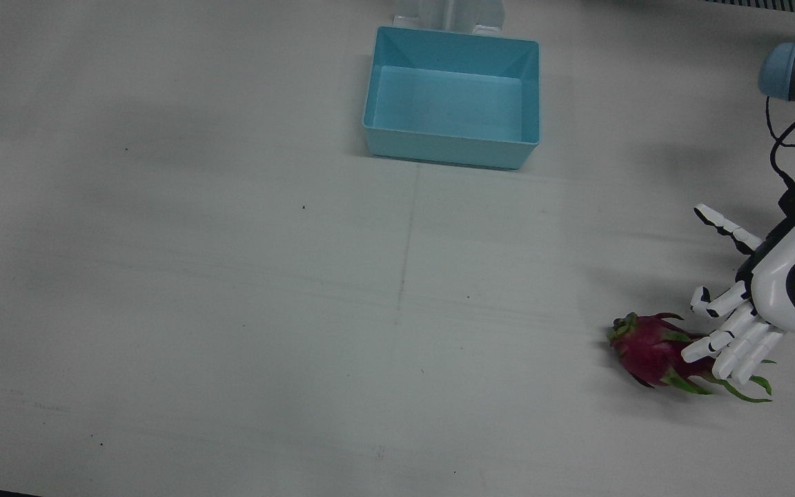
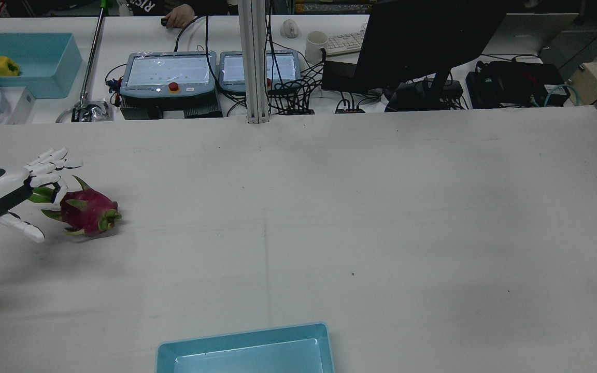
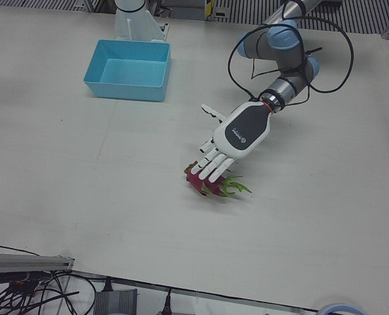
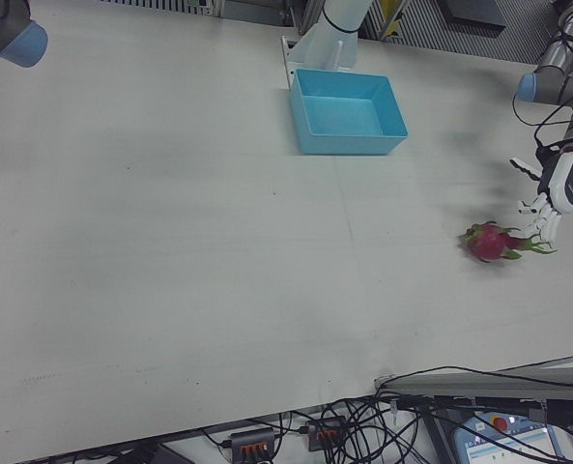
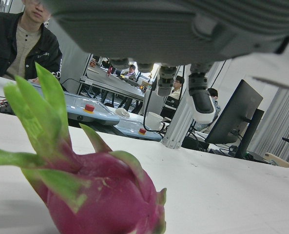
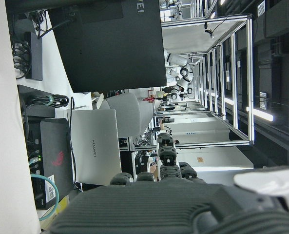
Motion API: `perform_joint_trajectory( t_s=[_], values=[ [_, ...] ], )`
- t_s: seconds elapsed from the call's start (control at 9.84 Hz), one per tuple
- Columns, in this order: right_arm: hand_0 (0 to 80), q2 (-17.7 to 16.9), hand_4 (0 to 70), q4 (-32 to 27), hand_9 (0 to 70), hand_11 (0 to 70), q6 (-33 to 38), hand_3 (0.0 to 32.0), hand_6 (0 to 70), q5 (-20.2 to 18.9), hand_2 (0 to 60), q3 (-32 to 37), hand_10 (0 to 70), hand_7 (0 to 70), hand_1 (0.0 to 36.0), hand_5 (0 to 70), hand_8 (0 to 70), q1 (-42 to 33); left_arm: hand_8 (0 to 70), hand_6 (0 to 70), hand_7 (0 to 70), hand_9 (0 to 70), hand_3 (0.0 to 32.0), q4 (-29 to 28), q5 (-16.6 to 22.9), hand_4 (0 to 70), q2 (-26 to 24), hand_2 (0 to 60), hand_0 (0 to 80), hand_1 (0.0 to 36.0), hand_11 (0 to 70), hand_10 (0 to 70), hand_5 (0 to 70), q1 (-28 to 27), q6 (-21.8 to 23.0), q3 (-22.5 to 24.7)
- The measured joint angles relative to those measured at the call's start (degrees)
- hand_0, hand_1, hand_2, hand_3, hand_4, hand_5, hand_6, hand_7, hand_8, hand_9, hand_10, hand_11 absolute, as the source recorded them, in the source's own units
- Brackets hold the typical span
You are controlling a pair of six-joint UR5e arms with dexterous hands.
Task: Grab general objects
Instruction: 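Move the left hand down beside the pink dragon fruit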
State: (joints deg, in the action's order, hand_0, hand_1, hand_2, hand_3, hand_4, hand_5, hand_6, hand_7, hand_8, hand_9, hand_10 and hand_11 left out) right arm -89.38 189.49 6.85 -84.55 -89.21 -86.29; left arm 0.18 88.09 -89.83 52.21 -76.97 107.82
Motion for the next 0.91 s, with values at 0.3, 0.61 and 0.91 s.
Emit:
perform_joint_trajectory(
  t_s=[0.3, 0.61, 0.91],
  values=[
    [0.0, 0.00, 0.0, 0.00, 0.0, 0.0, 0.00, 0.0, 0.0, 0.00, 0.0, 0.00, 0.0, 0.0, 0.0, 0.0, 0.0, 0.00, 0.0, 0.0, 16.0, 1.8, 0.0, 4.43, -3.08, 1.2, -4.16, 0.0, 35.3, 0.0, 0.0, 0.0, 70.0, -4.00, -0.97, -1.32],
    [0.0, 0.00, 0.0, 0.00, 0.0, 0.0, 0.00, 0.0, 0.0, 0.00, 0.0, 0.00, 0.0, 0.0, 0.0, 0.0, 0.0, 0.00, 0.0, 0.0, 10.0, 0.6, 0.0, 6.52, -3.48, 0.0, -8.35, 4.4, 37.7, 4.8, 0.0, 0.0, 28.7, -4.52, -3.12, -4.53],
    [0.0, 0.00, 0.0, 0.00, 0.0, 0.0, 0.00, 0.0, 0.0, 0.00, 0.0, 0.00, 0.0, 0.0, 0.0, 0.0, 0.0, -0.01, 0.0, 0.0, 7.4, 0.0, 0.0, 7.88, -3.46, 0.1, -10.85, 60.0, 26.9, 34.9, 0.0, 0.0, 0.0, -4.26, -6.14, -6.97]
  ],
)
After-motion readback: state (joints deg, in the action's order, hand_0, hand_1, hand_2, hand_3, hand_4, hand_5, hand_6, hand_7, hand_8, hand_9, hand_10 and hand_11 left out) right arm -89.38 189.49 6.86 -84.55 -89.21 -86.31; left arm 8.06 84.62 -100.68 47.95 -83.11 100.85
